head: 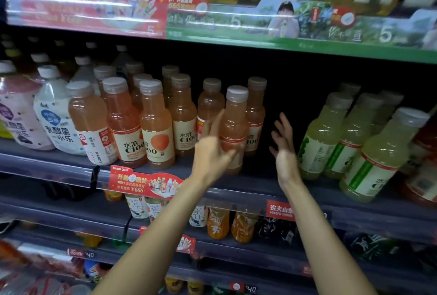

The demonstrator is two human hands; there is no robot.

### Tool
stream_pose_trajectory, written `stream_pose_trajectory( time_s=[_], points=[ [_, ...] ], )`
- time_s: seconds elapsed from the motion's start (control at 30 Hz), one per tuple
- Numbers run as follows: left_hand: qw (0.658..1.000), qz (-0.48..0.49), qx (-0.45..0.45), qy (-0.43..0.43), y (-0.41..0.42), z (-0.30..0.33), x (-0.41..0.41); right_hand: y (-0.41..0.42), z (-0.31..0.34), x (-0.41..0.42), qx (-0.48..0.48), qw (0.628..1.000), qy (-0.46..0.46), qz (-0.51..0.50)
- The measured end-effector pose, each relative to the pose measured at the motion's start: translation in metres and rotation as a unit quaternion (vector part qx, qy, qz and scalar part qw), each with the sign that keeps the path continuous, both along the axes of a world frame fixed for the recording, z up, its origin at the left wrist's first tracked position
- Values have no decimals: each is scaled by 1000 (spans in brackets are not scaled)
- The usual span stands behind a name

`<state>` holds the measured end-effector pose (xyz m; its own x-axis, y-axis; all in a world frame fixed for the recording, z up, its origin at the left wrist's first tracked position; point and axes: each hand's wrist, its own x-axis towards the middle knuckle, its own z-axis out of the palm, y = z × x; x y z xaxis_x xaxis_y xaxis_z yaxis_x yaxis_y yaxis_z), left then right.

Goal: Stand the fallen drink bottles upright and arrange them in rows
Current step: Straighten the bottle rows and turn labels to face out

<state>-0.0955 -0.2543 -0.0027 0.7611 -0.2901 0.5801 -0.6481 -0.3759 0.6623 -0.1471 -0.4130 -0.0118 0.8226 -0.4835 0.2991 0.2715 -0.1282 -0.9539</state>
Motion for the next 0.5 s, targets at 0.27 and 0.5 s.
stream_pose_trajectory(
  time_s=[0.27,0.5],
  points=[
    [979,-151,-78,112,-30,4,10,21,-10,-1,-219,975,29,33],
    [979,-19,-148,-138,26,16,-15,36,-10,-1,-248,967,12,-57]
  ],
)
